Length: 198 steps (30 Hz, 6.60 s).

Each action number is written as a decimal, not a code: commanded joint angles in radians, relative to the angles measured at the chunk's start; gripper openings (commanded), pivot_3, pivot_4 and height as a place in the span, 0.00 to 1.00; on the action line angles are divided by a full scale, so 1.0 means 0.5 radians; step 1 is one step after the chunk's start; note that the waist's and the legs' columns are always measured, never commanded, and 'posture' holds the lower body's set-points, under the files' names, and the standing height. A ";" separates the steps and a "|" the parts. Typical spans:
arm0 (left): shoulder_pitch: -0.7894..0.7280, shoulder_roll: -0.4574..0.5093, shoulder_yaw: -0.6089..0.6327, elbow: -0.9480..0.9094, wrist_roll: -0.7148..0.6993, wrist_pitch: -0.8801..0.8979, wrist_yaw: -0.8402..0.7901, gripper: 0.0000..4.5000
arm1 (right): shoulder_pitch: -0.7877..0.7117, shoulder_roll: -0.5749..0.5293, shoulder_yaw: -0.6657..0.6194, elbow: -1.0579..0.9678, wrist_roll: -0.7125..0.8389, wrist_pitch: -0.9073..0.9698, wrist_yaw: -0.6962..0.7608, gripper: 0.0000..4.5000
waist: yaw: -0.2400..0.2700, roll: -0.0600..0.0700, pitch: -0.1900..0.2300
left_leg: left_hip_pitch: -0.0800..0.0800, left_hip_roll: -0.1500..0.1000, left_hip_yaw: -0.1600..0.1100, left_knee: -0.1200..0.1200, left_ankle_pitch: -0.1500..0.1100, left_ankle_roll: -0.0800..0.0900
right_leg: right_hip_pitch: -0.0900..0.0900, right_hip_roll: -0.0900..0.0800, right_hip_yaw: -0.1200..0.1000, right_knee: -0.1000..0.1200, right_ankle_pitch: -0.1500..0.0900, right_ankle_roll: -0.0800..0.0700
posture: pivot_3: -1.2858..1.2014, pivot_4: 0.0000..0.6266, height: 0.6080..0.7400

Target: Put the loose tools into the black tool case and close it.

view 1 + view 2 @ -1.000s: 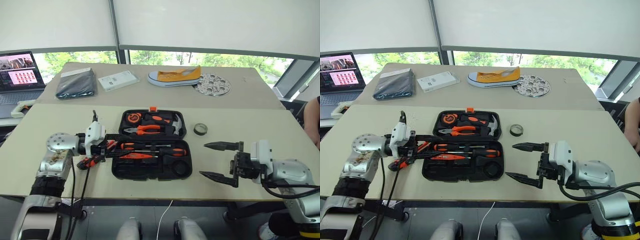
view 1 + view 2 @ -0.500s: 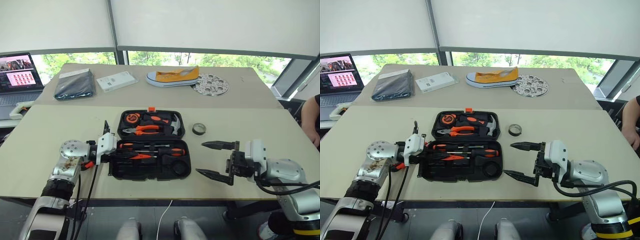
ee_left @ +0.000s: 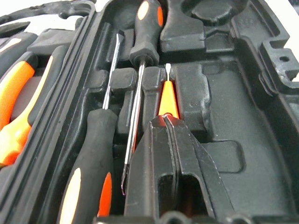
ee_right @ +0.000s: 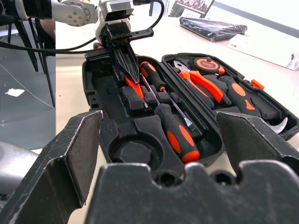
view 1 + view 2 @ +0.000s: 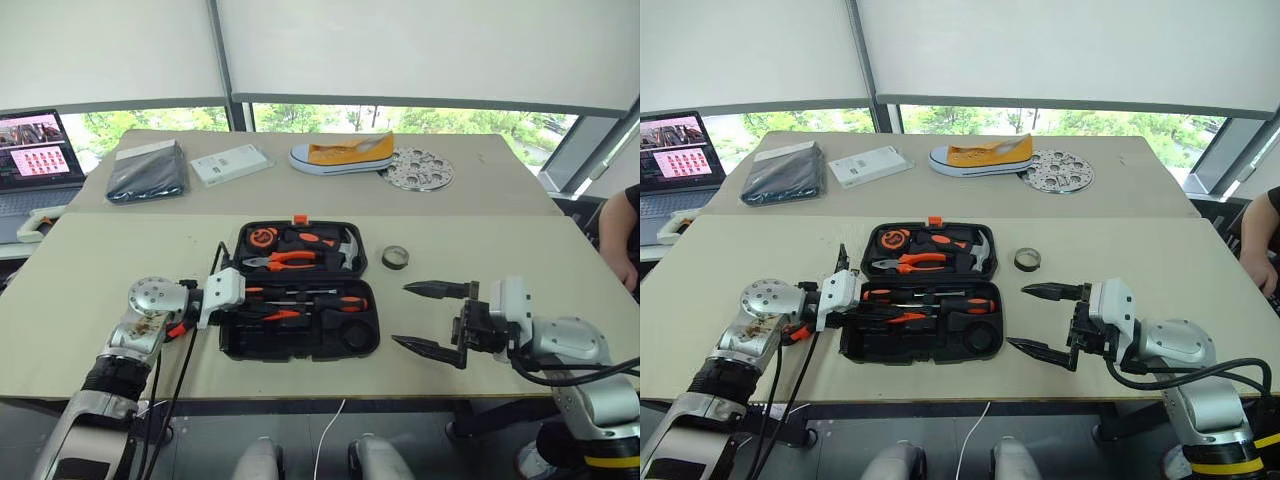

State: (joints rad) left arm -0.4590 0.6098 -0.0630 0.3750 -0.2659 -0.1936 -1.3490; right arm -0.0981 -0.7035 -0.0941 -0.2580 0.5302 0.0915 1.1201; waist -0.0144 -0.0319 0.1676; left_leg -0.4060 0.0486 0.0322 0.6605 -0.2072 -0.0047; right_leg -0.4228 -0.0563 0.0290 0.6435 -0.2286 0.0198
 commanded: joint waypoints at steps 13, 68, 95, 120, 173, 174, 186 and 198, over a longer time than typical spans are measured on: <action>1.043 0.457 1.232 -0.291 -0.555 0.734 0.424 0.99 | -0.051 0.160 -0.082 0.112 0.182 -0.396 0.244 1.00 | -0.002 -0.006 0.004 | 0.002 0.004 0.003 -0.003 -0.001 0.000 | -0.002 -0.002 0.003 -0.003 0.000 0.000 | 0.52 0.24 1.00; 0.308 0.463 0.220 -0.656 -0.189 0.412 -0.160 0.40 | 0.307 -0.118 -0.316 -0.199 0.300 -0.092 0.269 1.00 | 0.064 -0.007 0.003 | -0.007 0.001 0.011 -0.002 -0.004 -0.007 | 0.001 -0.006 0.002 -0.022 -0.002 -0.005 | 0.52 0.24 1.00; 0.150 0.316 -0.355 -0.873 0.137 0.706 -0.055 0.62 | 0.286 -0.124 -0.307 -0.281 0.289 0.000 0.229 1.00 | 0.035 -0.007 0.003 | -0.005 0.001 0.012 -0.002 -0.004 -0.006 | 0.001 -0.001 0.010 -0.022 0.007 0.009 | 0.52 0.24 1.00; 0.241 0.060 -0.092 -0.617 -0.127 0.345 -0.076 0.02 | 0.196 -0.050 -0.195 -0.194 0.229 0.010 0.172 1.00 | 0.033 -0.007 0.003 | -0.004 -0.001 0.013 0.000 -0.005 -0.005 | 0.002 -0.001 0.013 -0.022 0.008 0.011 | 0.52 0.24 1.00; 0.509 -0.060 0.573 -0.675 -0.697 0.448 0.006 0.98 | -0.812 -0.173 0.293 0.734 -0.593 0.467 -0.158 1.00 | -0.007 0.007 -0.020 | 0.000 0.001 0.019 -0.002 -0.002 0.000 | -0.002 0.007 0.029 -0.025 0.010 -0.005 | 0.52 0.24 1.00; 0.504 -0.068 0.556 -0.666 -0.683 0.439 0.005 0.98 | -0.928 -0.153 0.373 0.814 -0.646 0.505 -0.134 1.00 | -0.007 0.007 -0.020 | 0.000 0.001 0.019 -0.002 -0.003 0.000 | -0.002 0.007 0.029 -0.025 0.012 -0.001 | 0.52 0.24 1.00; 0.603 -0.113 0.493 -0.764 -0.647 0.429 0.080 1.00 | -1.759 0.214 0.873 2.019 -1.158 0.298 -0.002 0.76 | -0.002 0.005 -0.018 | -0.015 -0.003 0.019 -0.003 -0.005 0.003 | -0.010 0.002 0.026 -0.029 0.021 -0.003 | 0.52 0.24 1.00; 0.673 -0.074 0.508 -0.816 -0.646 0.412 0.093 1.00 | -1.973 0.275 0.755 2.381 -1.204 -0.076 0.138 0.01 | -0.012 0.006 -0.018 | -0.013 -0.002 0.019 -0.003 -0.005 0.003 | -0.010 0.003 0.026 -0.026 0.021 -0.003 | 0.52 0.24 1.00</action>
State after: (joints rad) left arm -0.1226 0.5613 0.1791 0.0084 -0.5767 0.0250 -1.3036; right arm -1.0615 -0.5417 0.3336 0.9792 -0.1112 0.0804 1.1332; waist -0.0202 -0.0288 0.1587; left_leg -0.4124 0.0475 0.0418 0.6592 -0.2095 -0.0034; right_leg -0.4280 -0.0547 0.0421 0.6307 -0.2182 0.0181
